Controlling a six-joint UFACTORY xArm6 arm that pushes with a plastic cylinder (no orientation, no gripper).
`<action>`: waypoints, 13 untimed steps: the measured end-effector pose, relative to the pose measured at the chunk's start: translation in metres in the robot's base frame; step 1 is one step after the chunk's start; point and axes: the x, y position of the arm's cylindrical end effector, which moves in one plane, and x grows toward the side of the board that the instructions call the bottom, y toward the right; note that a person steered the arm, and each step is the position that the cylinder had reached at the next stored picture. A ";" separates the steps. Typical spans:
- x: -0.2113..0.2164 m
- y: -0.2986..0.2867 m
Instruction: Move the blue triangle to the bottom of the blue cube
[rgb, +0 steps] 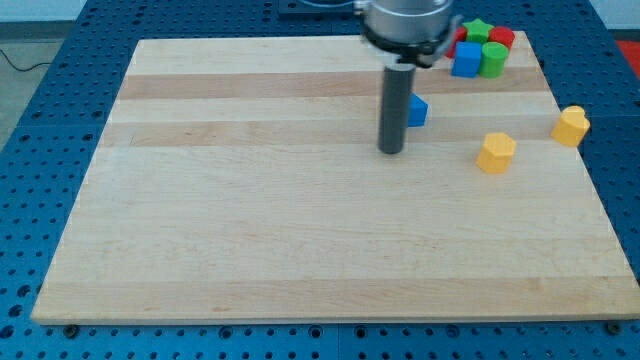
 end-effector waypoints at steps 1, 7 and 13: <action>-0.034 0.027; -0.056 0.018; -0.104 0.001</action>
